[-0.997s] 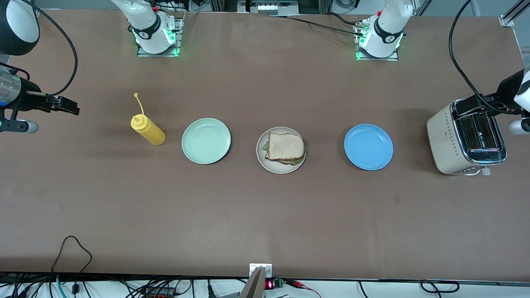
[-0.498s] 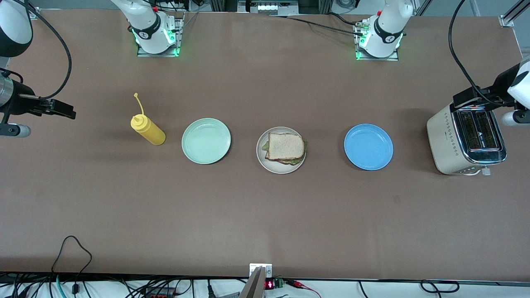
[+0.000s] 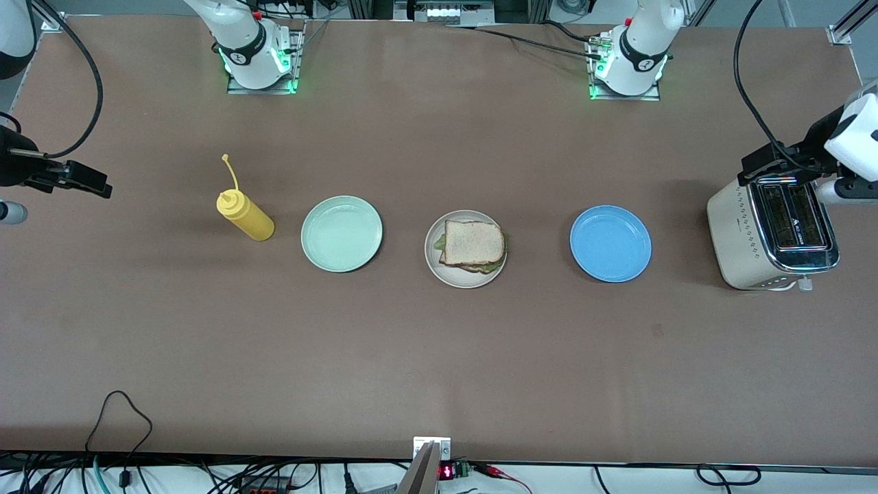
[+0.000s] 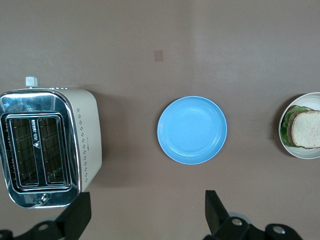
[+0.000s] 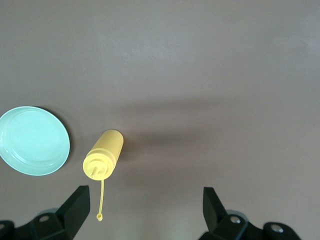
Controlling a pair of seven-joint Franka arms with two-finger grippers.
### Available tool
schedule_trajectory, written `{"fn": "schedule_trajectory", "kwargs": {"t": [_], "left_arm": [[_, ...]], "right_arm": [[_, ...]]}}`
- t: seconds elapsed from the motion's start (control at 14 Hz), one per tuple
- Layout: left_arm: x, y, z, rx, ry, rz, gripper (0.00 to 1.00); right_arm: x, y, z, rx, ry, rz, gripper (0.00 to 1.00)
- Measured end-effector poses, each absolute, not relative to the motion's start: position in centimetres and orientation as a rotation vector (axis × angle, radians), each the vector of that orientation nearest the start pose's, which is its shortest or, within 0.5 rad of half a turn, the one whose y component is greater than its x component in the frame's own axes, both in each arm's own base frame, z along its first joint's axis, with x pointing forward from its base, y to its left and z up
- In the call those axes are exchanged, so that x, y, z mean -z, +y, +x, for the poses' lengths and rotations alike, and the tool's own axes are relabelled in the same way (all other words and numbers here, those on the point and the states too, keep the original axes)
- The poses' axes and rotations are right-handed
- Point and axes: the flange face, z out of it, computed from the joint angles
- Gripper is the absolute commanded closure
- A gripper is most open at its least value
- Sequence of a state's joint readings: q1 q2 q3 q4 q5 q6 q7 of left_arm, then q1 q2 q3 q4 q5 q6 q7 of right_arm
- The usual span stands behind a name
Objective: Make sandwich in beige plate with both arms
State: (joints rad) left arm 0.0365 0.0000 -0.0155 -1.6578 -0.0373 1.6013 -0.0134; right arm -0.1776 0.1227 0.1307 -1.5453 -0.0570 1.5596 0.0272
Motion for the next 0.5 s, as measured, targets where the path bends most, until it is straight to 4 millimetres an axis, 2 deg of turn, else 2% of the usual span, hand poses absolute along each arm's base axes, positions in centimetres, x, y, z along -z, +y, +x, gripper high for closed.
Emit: {"fn": "schedule_trajectory", "kwargs": {"t": [0.28,0.5], "left_arm": [[-59.4,0.6,54.5,-0.102,-0.054,-3.176,0.0],[-59.3,0.6,54.0,-0.134,-0.055,-3.175,0.0]], "right_arm": [[-56.7,-2.4,58.2,-0.207,0.157,-3.176,0.0],[-56.6,-2.2,57.9,-0.21,0.169,-3.178,0.0]]}}
